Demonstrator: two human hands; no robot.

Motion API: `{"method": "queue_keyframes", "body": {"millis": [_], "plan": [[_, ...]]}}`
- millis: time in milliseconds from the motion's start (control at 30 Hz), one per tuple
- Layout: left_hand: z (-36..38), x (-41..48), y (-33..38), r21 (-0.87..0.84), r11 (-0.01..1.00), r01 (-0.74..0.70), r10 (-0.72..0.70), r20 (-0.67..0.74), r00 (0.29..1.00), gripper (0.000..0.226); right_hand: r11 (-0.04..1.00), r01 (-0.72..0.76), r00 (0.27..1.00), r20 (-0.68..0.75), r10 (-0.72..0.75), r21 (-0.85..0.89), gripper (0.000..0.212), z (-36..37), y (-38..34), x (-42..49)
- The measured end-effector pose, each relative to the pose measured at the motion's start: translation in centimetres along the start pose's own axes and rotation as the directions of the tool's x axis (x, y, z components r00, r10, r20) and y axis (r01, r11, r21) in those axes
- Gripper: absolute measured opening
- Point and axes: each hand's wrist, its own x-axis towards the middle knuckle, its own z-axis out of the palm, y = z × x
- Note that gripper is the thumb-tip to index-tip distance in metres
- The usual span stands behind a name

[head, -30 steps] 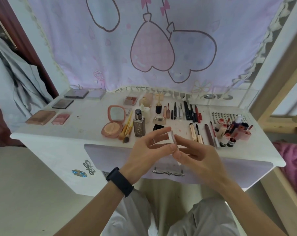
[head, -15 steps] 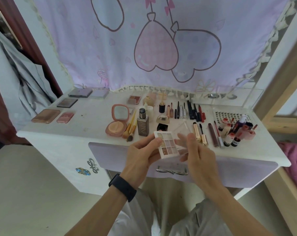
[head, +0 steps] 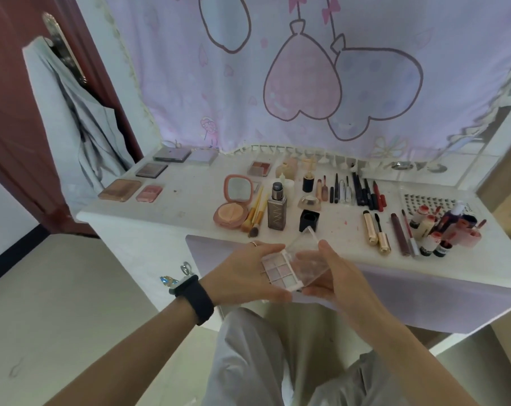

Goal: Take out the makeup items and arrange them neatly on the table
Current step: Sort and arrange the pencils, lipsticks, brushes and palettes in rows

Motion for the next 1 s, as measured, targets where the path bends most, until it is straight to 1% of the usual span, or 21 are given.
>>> {"method": "queue_keyframes", "body": {"millis": [67,167,233,300,367,400,500,533,567,600,633,667,733,767,800,867,933,1000], "plan": [[0.0,-0.5,-0.6,0.124,0.992,-0.010,0.018,-0.068,0.998,0.091,0.999,-0.039,0.999,0.017,0.038,0.015,0.050,1.0,0.0,0.4],[-0.1,-1.7,-2.1,0.300,0.954,0.016,0.040,-0.178,0.983,0.089,0.998,-0.063,0.997,0.042,0.063,-0.004,0.047,2.9,0.0,1.0],[-0.4,-2.5,-3.0,0.377,0.924,0.067,0.029,-0.243,0.970,0.090,0.999,-0.045,0.996,0.079,0.046,-0.022,0.047,4.2,0.0,1.2],[-1.0,-3.4,-3.7,0.399,0.908,0.123,-0.001,-0.292,0.956,0.092,0.999,0.000,0.990,0.138,0.006,-0.040,0.052,5.8,-0.5,1.5],[-2.3,-4.1,-4.3,0.346,0.924,0.163,-0.038,-0.340,0.940,0.094,0.998,0.026,0.983,0.186,-0.015,-0.055,0.066,7.5,-1.4,2.1],[-3.0,-4.4,-4.7,0.299,0.938,0.176,-0.056,-0.371,0.927,0.093,0.997,0.040,0.978,0.206,-0.025,-0.069,0.068,8.2,-1.6,2.5],[-6.0,-4.9,-6.3,0.079,0.971,0.226,-0.163,-0.470,0.868,0.086,0.984,0.119,0.962,0.262,-0.081,-0.135,0.062,10.6,-2.3,3.5],[-7.1,-4.8,-7.0,0.014,0.968,0.249,-0.210,-0.495,0.843,0.085,0.955,0.192,0.953,0.274,-0.128,-0.224,0.062,11.1,-2.1,4.0],[-8.2,-4.7,-7.7,-0.029,0.961,0.277,-0.252,-0.515,0.820,0.086,0.879,0.296,0.937,0.290,-0.193,-0.373,0.059,11.7,-1.9,4.3],[-9.7,-4.4,-8.5,-0.054,0.952,0.301,-0.282,-0.534,0.797,0.086,0.743,0.399,0.912,0.317,-0.261,-0.538,0.050,12.4,-1.7,4.9],[-11.0,-4.0,-9.2,-0.073,0.944,0.321,-0.307,-0.549,0.778,0.086,0.579,0.475,0.880,0.346,-0.327,-0.663,0.045,13.2,-1.3,5.4],[-12.4,-3.3,-9.8,-0.087,0.938,0.335,-0.324,-0.564,0.760,0.085,0.427,0.538,0.833,0.383,-0.398,-0.727,0.044,14.2,-1.1,6.1],[-14.9,-1.6,-10.6,-0.109,0.929,0.355,-0.350,-0.578,0.737,0.086,0.165,0.628,0.722,0.490,-0.489,-0.761,0.046,16.3,-0.7,7.6],[-16.0,-0.4,-11.0,-0.115,0.926,0.360,-0.358,-0.575,0.736,0.087,0.037,0.647,0.673,0.547,-0.499,-0.762,0.049,17.5,-0.5,8.7],[-17.0,0.7,-11.4,-0.114,0.920,0.374,-0.370,-0.564,0.738,0.087,-0.062,0.651,0.649,0.597,-0.471,-0.757,0.054,18.5,-0.2,9.5],[-18.5,3.3,-12.1,-0.104,0.909,0.404,-0.395,-0.531,0.750,0.085,-0.171,0.648,0.657,0.658,-0.368,-0.742,0.063,20.2,0.5,11.5],[-19.6,5.9,-12.6,-0.104,0.906,0.410,-0.407,-0.481,0.777,0.085,-0.206,0.653,0.667,0.682,-0.301,-0.729,0.070,20.8,1.2,13.0],[-20.1,8.5,-12.9,-0.097,0.916,0.390,-0.392,-0.432,0.812,0.087,-0.263,0.656,0.646,0.707,-0.289,-0.707,0.072,20.3,1.5,13.9]]}}
